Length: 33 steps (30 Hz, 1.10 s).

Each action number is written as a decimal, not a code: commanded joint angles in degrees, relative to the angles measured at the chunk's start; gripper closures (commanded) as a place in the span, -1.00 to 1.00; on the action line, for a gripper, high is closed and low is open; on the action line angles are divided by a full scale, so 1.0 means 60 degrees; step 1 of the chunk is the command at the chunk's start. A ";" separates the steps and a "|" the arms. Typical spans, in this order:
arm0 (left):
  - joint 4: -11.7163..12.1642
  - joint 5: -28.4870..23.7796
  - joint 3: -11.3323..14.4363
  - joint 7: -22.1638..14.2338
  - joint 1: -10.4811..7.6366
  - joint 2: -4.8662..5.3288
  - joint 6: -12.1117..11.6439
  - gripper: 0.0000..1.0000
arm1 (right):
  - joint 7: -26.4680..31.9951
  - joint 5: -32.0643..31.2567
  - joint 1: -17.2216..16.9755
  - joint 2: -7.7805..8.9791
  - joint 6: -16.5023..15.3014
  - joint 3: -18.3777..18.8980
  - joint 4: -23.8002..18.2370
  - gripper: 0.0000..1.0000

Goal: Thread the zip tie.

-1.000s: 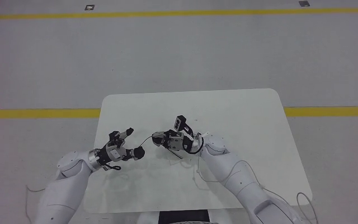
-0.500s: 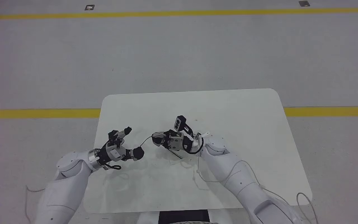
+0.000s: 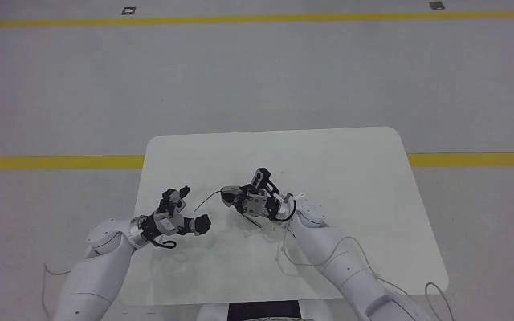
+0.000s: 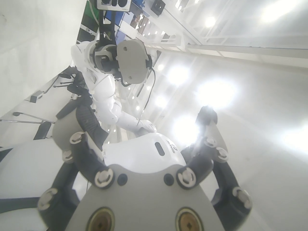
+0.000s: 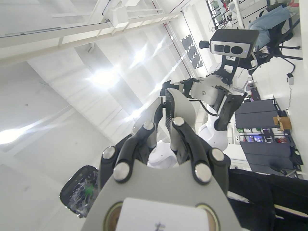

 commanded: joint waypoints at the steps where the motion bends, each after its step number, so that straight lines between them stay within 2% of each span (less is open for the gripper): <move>1: 0.0019 0.0057 0.0020 0.0117 -0.0043 0.0008 -0.0061 -1.00 | -0.0161 0.0024 -0.0003 -0.0014 -0.0007 -0.0031 0.0005 1.00; 7: 0.0019 0.0057 0.0020 0.0117 -0.0043 0.0008 -0.0061 -1.00 | -0.0161 0.0024 -0.0003 -0.0014 -0.0007 -0.0031 0.0005 1.00; 11: -0.0183 0.0046 0.0209 0.0512 -0.0026 -0.0008 -0.0142 -1.00 | -0.0565 -0.0212 -0.0159 0.0015 0.0118 -0.0093 -0.0379 1.00; 17: -0.0180 0.0118 0.0420 0.0425 -0.0070 0.0017 -0.0192 -1.00 | -0.0828 -0.0373 -0.0303 0.0059 0.0194 -0.0127 -0.0702 1.00; 24: -0.0094 0.0017 0.0473 0.0449 -0.0107 0.0061 -0.0271 -1.00 | -0.1012 -0.0765 -0.0288 0.0117 0.0255 -0.0195 -0.0785 1.00; 26: -0.0060 0.0046 0.0487 0.0495 -0.0120 0.0077 -0.0308 -0.80 | -0.0992 -0.0928 -0.0268 0.0149 0.0265 -0.0195 -0.0802 1.00; 29: -0.0032 0.0042 0.0522 0.0516 -0.0133 0.0096 -0.0326 -0.32 | -0.0905 -0.1113 -0.0235 0.0199 0.0343 -0.0183 -0.0823 1.00; 33: -0.0013 0.0066 0.0550 0.0521 -0.0135 0.0128 -0.0353 -0.02 | -0.0866 -0.1363 -0.0192 0.0266 0.0498 -0.0165 -0.0877 1.00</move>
